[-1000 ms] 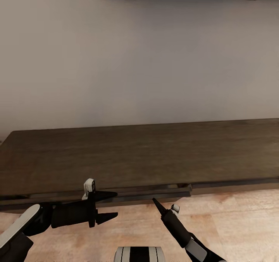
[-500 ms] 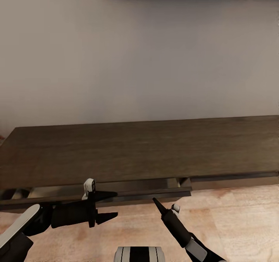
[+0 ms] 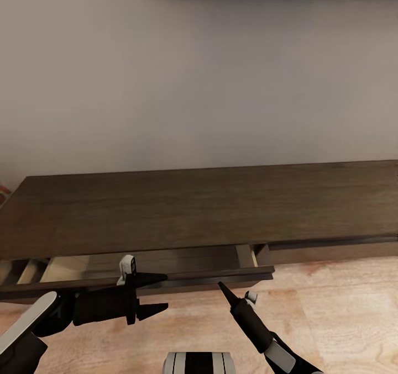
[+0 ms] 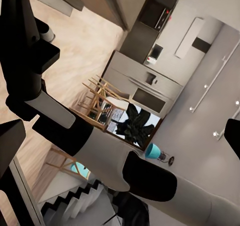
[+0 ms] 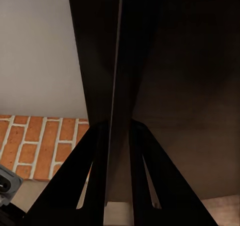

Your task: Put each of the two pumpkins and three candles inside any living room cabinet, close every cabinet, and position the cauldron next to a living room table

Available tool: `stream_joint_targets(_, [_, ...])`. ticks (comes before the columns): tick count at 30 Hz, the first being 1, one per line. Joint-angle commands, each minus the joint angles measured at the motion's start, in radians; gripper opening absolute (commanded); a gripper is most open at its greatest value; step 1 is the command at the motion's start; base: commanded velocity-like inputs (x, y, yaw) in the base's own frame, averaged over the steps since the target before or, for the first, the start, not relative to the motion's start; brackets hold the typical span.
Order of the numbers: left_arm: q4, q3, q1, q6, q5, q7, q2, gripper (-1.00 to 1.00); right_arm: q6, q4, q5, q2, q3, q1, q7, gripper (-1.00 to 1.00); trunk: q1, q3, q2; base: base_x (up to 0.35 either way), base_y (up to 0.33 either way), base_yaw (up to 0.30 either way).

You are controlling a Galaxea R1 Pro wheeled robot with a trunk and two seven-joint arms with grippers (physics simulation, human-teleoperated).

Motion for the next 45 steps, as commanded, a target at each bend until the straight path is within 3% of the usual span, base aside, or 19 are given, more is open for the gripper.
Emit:
stream_joint_targets(1, [-0.001,-0.002,0.0,0.0,0.011,0.009,0.001,1.0,-0.002,-0.002,-0.007,0.0,0.028,-0.001,0.009,-1.0,0.0,-0.001,0.0,-0.008,0.0,0.0])
stream_joint_targets(12, [-0.001,-0.058,0.001,0.002,0.025,-0.014,0.003,1.0,-0.002,-0.003,-0.007,0.0,0.028,-0.001,0.009,-1.0,0.0,-0.001,0.0,-0.001,0.0,0.0])
stream_joint_targets(45, [-0.001,-0.056,0.001,0.001,0.032,-0.021,0.003,1.0,0.0,-0.003,-0.007,0.0,0.028,-0.001,0.011,-1.0,0.0,-0.001,0.0,-0.057,0.0,0.0])
